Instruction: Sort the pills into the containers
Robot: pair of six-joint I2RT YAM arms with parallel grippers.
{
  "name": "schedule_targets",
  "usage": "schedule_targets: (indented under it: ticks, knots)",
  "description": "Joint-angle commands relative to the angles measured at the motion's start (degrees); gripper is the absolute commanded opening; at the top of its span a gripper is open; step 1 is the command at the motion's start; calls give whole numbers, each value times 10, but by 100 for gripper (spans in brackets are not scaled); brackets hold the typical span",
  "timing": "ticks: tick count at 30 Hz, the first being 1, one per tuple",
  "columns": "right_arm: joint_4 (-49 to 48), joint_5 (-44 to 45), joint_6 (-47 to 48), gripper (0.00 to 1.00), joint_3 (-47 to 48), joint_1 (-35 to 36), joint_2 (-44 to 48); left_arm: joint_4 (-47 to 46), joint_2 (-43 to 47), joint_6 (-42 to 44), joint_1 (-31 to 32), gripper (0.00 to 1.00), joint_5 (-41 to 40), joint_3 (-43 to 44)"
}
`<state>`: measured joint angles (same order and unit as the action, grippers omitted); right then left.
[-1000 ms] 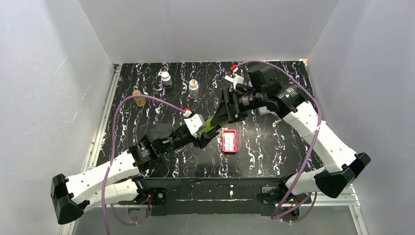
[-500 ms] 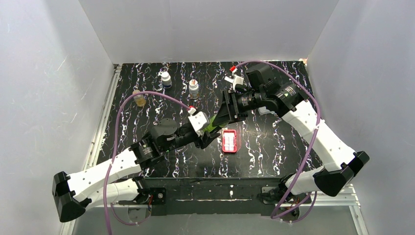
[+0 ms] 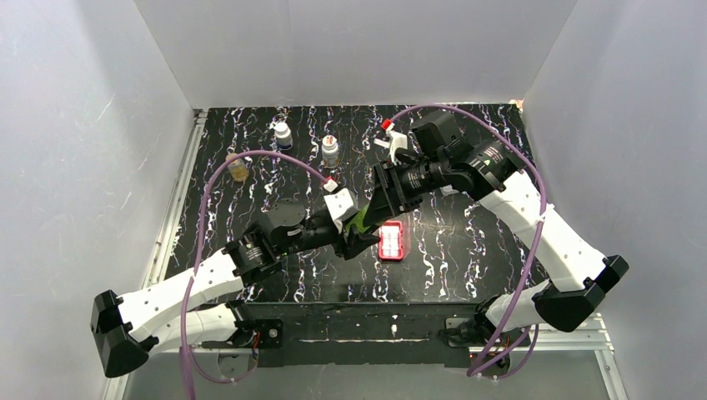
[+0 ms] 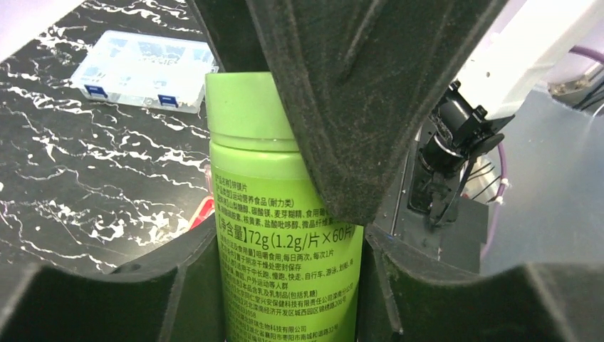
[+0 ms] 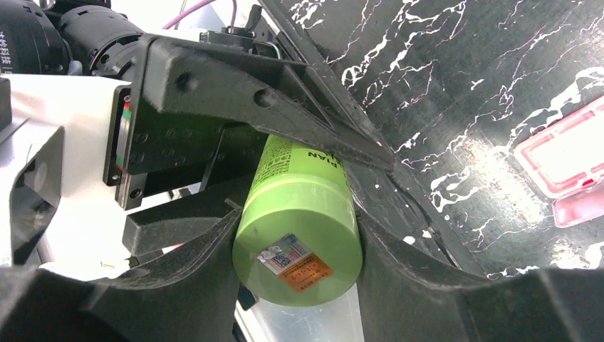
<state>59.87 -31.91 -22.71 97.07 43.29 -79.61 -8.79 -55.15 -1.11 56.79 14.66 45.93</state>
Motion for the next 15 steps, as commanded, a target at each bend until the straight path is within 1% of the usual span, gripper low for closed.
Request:
schedule_targets:
  ticks: [1,2,3,6,7,8,9,12,15]
  knots:
    - [-2,16,41,10,33,7,3,-25,-1,-37,-8,20,54,12]
    - [-2,16,42,15,34,7,3,-23,-4,-37,-9,6,55,13]
    - [-2,17,41,26,34,7,4,-21,-7,-37,-10,1,55,14]
    - [-10,37,25,71,33,7,8,-29,-12,-27,-10,0,36,7]
    - [-10,50,17,79,33,6,9,-31,-11,-19,-10,0,20,4]
    - [-8,62,7,82,33,2,9,-32,-9,-9,-10,0,-3,1]
    - [-7,65,-4,83,33,-4,8,-34,-7,1,-9,0,-25,-4]
    - [-18,39,-37,84,21,-26,7,-49,5,41,-8,0,-77,-23]
    - [-29,19,-58,83,14,-36,7,-56,16,71,-5,0,-106,-35]
